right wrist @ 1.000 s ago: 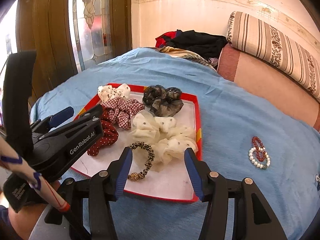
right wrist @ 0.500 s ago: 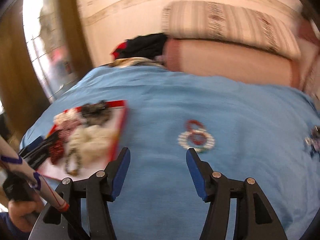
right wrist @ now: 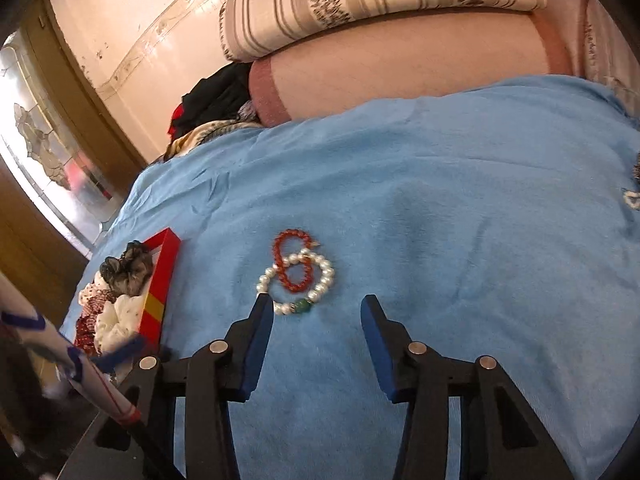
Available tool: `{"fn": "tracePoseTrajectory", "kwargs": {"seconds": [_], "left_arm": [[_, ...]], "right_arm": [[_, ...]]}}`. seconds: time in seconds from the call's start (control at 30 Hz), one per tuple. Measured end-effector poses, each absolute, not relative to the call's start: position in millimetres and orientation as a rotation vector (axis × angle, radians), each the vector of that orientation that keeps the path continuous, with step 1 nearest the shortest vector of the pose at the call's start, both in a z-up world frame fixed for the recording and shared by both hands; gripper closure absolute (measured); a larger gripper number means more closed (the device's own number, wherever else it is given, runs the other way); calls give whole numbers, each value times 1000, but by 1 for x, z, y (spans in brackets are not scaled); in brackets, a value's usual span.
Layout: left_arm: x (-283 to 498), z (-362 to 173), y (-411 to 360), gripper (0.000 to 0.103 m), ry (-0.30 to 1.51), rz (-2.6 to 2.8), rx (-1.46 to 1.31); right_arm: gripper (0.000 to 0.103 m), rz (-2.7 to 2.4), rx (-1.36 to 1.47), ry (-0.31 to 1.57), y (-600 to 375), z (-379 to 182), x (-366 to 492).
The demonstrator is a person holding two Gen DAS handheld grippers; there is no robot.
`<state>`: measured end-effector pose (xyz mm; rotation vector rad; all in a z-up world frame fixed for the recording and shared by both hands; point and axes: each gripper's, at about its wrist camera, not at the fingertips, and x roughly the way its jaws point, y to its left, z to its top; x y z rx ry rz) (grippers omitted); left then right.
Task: Organize jewelry
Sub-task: 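Withdraw both open tools from the tray toward the two bracelets, then grasp the red bead bracelet with the right tool while the left tool grasps the pearl bracelet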
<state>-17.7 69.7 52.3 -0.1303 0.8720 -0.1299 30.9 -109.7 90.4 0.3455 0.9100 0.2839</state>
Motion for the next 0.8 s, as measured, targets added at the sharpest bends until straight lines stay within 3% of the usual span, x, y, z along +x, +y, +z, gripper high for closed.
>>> {"fn": "tracePoseTrajectory", "kwargs": {"seconds": [0.47, 0.5, 0.6, 0.8], "left_arm": [[-15, 36, 65, 36, 878, -119, -66], [-12, 36, 65, 36, 879, -121, -64], [-11, 35, 65, 36, 879, -125, -60], [-9, 35, 64, 36, 882, -145, -65]], "right_arm": [[54, 332, 161, 1038, -46, 53, 96], [59, 340, 149, 1052, -42, 48, 101], [95, 313, 87, 1027, -37, 49, 104], [95, 302, 191, 981, -75, 75, 83]]}}
